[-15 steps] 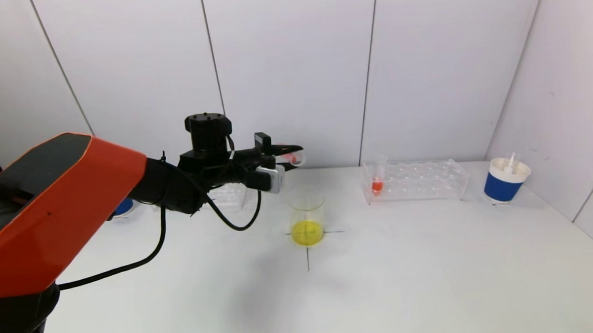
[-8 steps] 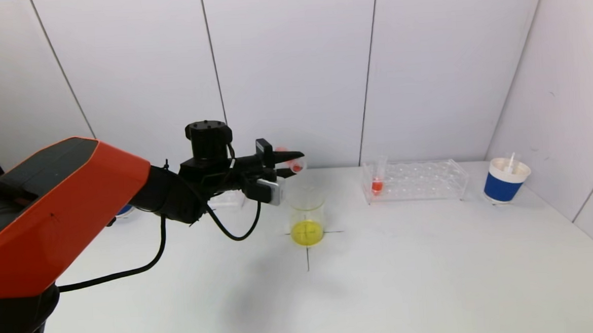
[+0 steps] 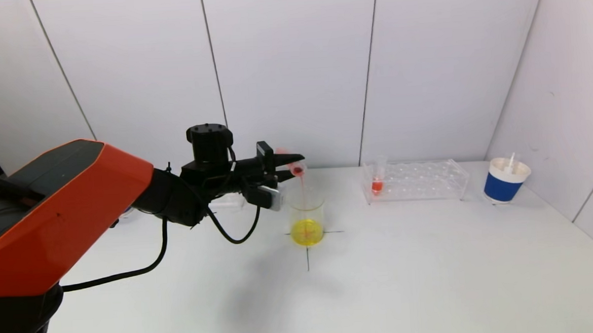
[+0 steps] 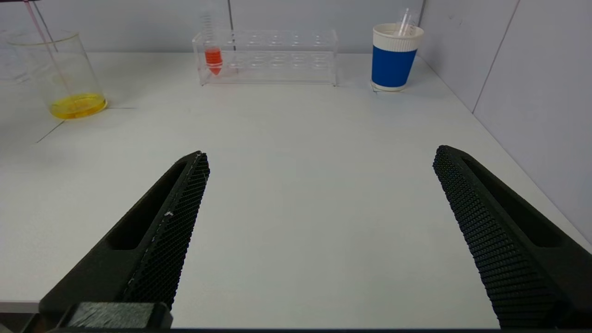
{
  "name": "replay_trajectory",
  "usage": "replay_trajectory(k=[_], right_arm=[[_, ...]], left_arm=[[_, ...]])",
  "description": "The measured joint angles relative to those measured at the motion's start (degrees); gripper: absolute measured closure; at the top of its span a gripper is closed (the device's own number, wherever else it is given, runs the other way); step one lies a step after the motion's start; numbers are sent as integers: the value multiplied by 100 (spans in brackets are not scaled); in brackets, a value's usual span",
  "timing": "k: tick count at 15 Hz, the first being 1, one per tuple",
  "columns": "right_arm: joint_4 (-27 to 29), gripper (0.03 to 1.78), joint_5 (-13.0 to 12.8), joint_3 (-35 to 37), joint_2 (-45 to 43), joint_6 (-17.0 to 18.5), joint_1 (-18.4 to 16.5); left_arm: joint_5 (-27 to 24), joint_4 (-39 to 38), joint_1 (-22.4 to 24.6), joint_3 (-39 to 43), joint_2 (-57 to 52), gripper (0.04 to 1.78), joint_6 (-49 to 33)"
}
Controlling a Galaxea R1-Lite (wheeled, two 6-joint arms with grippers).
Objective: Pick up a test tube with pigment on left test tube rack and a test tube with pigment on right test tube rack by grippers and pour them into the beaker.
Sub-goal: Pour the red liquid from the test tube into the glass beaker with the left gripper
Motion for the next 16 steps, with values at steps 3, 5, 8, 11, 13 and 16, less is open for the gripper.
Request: replay_trajectory(k=[3,5,8,11,13,16], right_arm=[[2,5,0,0,0,0,0],[2,5,0,0,0,-2,0],[2,5,0,0,0,0,0],[2,5,0,0,0,0,0],[2,5,0,0,0,0,0],[0,5,2,0,0,0,0]], left_arm=[[5,0,0,-15,27,138,66],[7,0,-5,-30,35,138,171],[21,2,-16,-48,35,138,262],[40,0,-22,-67,33,138,389],[46,6,-24,-69,33,138,479],[51,20,-46,-133,13,138,628]])
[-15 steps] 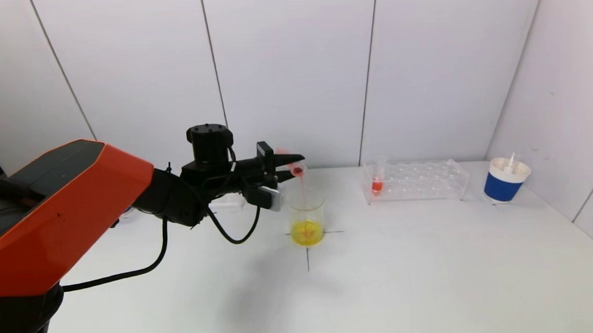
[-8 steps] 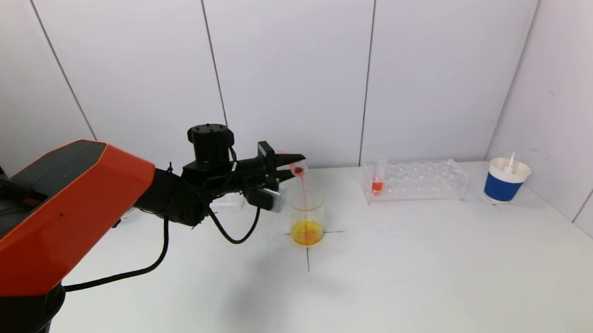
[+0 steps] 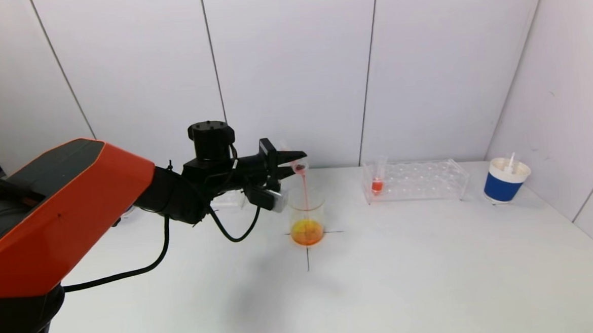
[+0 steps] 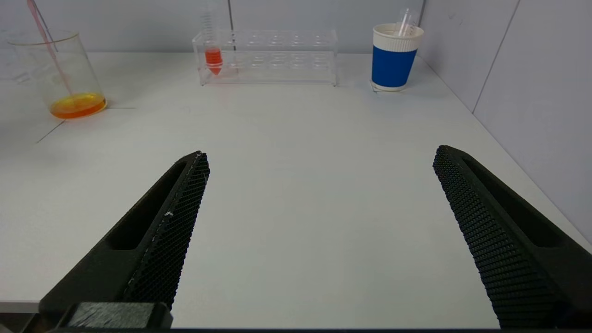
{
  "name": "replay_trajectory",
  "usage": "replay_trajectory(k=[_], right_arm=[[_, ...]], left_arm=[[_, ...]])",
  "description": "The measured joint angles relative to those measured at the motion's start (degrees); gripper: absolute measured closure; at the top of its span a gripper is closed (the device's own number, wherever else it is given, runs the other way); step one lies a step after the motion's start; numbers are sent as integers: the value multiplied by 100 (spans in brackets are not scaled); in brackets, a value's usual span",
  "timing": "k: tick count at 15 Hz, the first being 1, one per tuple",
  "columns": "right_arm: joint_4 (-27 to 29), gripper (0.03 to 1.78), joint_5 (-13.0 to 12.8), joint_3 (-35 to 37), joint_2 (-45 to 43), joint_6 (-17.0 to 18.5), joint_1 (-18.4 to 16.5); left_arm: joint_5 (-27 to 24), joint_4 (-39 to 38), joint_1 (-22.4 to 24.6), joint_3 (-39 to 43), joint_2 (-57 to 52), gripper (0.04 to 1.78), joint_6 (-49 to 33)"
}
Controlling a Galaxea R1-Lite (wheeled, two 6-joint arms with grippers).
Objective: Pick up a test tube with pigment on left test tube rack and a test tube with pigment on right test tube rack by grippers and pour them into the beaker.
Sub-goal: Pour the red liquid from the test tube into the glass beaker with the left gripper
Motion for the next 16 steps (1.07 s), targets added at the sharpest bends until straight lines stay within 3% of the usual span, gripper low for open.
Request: replay_trajectory(k=[16], right_arm=[[0,5,-2,0,0,0,0]], left_arm=[[1,38,6,-112,33,138,872]])
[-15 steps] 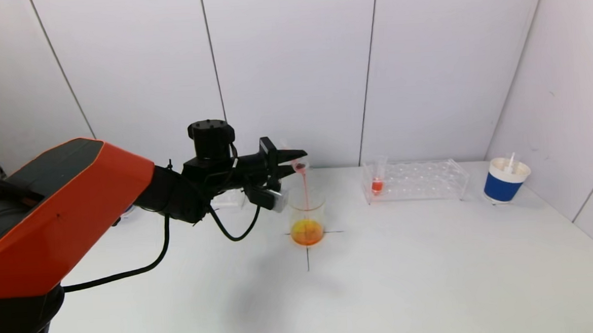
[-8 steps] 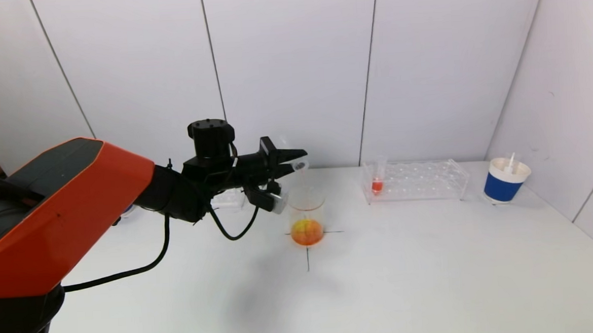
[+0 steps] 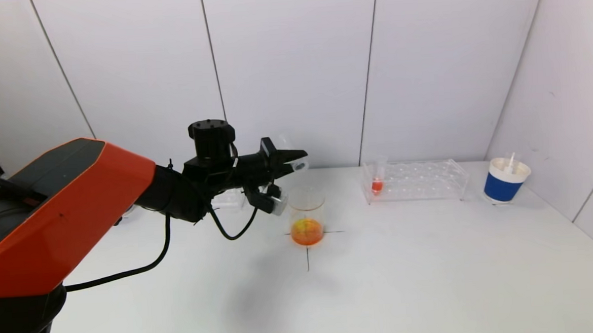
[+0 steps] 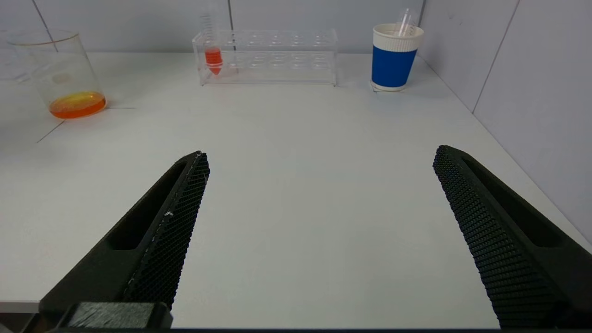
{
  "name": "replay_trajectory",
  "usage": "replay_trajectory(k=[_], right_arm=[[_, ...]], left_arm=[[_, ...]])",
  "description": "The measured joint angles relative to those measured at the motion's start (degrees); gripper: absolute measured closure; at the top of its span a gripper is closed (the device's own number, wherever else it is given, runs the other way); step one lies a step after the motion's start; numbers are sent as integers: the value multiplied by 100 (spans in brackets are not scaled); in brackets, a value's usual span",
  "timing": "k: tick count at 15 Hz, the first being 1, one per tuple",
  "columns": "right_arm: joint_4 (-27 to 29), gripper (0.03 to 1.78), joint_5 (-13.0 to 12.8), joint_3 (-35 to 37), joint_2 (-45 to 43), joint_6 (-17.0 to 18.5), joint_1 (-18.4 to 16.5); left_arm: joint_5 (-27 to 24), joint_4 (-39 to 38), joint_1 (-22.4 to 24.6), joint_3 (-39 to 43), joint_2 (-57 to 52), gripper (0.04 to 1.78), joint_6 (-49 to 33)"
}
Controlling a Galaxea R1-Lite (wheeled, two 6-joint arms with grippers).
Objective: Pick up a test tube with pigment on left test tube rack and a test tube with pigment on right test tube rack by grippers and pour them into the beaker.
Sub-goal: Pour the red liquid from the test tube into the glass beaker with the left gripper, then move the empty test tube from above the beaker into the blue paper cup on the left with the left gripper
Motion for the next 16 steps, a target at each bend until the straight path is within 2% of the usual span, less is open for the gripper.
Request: replay_trajectory(k=[5,8,12,16], right_arm=[[2,5,0,0,0,0,0],[2,5,0,0,0,0,0],[2,5,2,0,0,-2,0],[2,5,0,0,0,0,0]], left_arm=[[16,15,5,-52,11,138,13],[49,87,-20,21,11,138,-321],[333,-165,-102,169,-100,138,-1792],[1292,-413,-150,274,-424,138,-3462]])
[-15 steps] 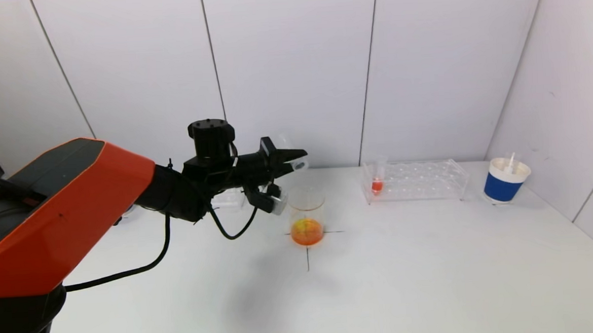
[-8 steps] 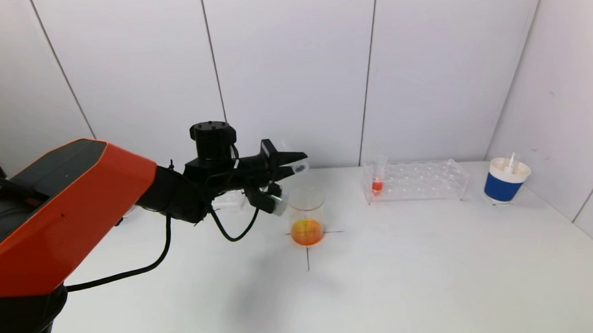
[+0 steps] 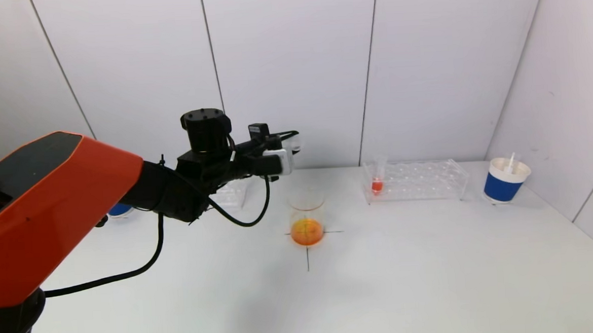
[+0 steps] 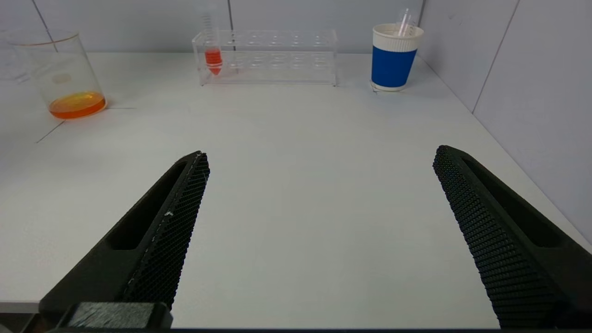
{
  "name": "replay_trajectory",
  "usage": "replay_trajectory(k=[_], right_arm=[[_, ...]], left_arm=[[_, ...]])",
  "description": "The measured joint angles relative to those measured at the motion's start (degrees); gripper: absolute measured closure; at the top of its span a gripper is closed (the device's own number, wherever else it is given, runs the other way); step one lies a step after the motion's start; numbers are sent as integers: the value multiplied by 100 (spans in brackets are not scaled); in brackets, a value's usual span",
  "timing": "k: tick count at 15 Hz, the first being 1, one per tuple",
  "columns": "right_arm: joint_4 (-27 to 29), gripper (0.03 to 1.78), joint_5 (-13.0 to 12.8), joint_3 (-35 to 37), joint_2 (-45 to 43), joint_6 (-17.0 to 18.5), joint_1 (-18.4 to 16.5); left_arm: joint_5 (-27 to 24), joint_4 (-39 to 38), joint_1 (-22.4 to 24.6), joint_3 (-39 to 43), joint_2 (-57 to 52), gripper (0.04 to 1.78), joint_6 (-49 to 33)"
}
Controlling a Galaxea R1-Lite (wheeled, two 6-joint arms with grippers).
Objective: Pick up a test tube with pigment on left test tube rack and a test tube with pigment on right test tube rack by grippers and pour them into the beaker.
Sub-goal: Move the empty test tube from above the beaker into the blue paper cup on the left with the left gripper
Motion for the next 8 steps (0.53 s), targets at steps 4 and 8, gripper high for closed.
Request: replay_trajectory(k=[4,8], right_arm=[[-2,5,0,0,0,0,0],[0,5,0,0,0,0,0]], left_arm=[[1755,9,-60,-57,-472,138,-2222],[3775,135,190,-112,-965,138,-4017]])
